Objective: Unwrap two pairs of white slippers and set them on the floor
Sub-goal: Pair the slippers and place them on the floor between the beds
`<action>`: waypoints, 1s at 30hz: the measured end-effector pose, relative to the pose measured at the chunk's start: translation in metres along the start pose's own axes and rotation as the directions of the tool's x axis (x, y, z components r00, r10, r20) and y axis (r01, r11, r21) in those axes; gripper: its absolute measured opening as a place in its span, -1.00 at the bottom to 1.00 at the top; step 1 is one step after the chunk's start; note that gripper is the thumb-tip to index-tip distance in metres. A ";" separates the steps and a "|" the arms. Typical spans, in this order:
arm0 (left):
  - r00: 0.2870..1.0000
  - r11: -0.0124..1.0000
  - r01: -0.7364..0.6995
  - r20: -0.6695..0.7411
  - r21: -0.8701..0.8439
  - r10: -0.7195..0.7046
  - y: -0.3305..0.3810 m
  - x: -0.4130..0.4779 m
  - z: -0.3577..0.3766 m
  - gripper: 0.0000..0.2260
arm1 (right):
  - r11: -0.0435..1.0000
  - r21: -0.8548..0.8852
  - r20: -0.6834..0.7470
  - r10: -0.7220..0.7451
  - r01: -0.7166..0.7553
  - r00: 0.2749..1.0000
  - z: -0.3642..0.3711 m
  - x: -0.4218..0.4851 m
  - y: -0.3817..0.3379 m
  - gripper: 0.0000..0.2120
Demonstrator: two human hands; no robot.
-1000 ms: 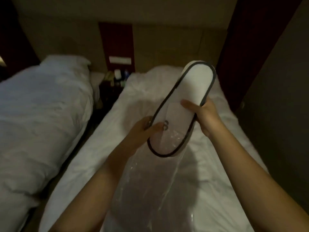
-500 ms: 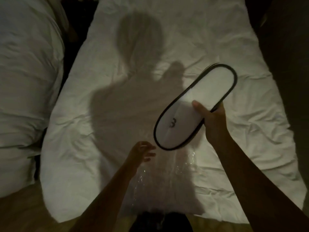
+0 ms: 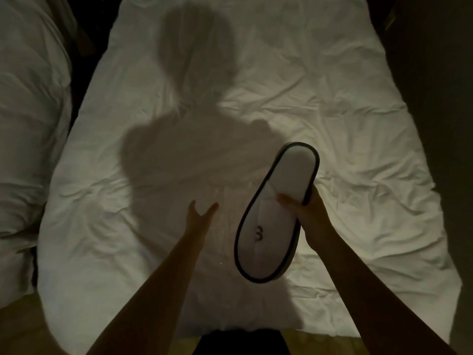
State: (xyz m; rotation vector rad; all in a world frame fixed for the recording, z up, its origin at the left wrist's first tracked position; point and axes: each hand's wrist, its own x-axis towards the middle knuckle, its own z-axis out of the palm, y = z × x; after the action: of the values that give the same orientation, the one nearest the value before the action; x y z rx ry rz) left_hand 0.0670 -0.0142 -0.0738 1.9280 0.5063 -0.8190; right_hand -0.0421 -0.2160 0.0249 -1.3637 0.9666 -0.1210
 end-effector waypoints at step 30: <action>0.840 0.707 -0.524 -0.155 -0.475 0.519 0.102 -0.216 -0.087 -0.77 | 0.978 0.206 0.496 -0.103 -0.002 0.862 0.070 -0.084 -0.132 -0.63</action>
State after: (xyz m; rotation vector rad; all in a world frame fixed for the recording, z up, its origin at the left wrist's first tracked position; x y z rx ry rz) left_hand 0.0128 0.0136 0.1727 1.4629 0.1263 -0.2596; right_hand 0.0091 -0.1474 0.1740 -1.1498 0.4598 0.0974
